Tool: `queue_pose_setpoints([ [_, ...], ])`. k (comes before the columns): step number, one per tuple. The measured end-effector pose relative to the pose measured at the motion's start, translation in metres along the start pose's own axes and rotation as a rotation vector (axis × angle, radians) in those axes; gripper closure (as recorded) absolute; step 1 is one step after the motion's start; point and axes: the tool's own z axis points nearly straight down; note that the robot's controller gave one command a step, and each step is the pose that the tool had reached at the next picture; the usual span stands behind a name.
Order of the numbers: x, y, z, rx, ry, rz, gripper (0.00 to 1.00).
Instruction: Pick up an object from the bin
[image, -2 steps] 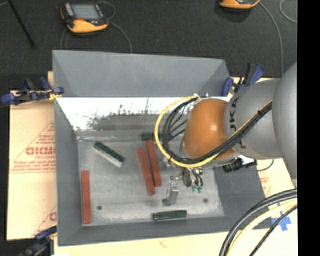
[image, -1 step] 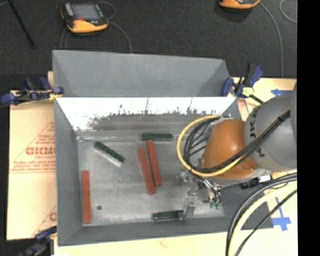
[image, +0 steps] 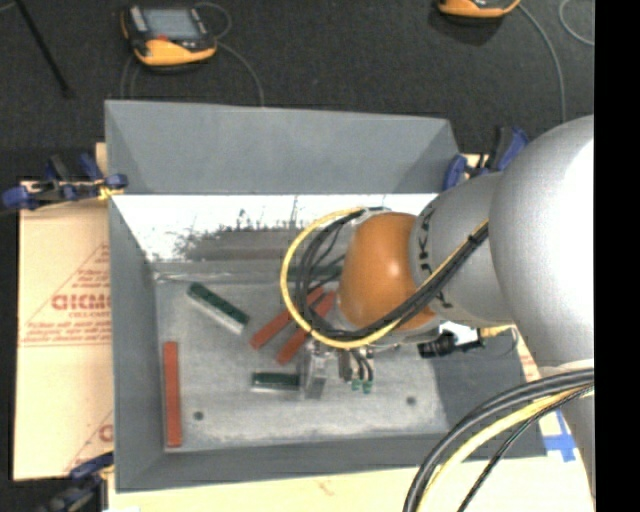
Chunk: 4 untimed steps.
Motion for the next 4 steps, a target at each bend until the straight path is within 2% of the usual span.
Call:
queue_pose_setpoints([
  [1,0.001,-0.002,0.002,0.004,0.003,-0.001,0.0],
  [2,0.0,-0.003,0.001,0.004,-0.001,-0.003,1.0],
  [3,0.0,-0.003,0.001,0.004,-0.001,-0.004,1.0],
  [4,0.026,-0.042,-0.193,0.004,0.002,-0.033,1.0],
])
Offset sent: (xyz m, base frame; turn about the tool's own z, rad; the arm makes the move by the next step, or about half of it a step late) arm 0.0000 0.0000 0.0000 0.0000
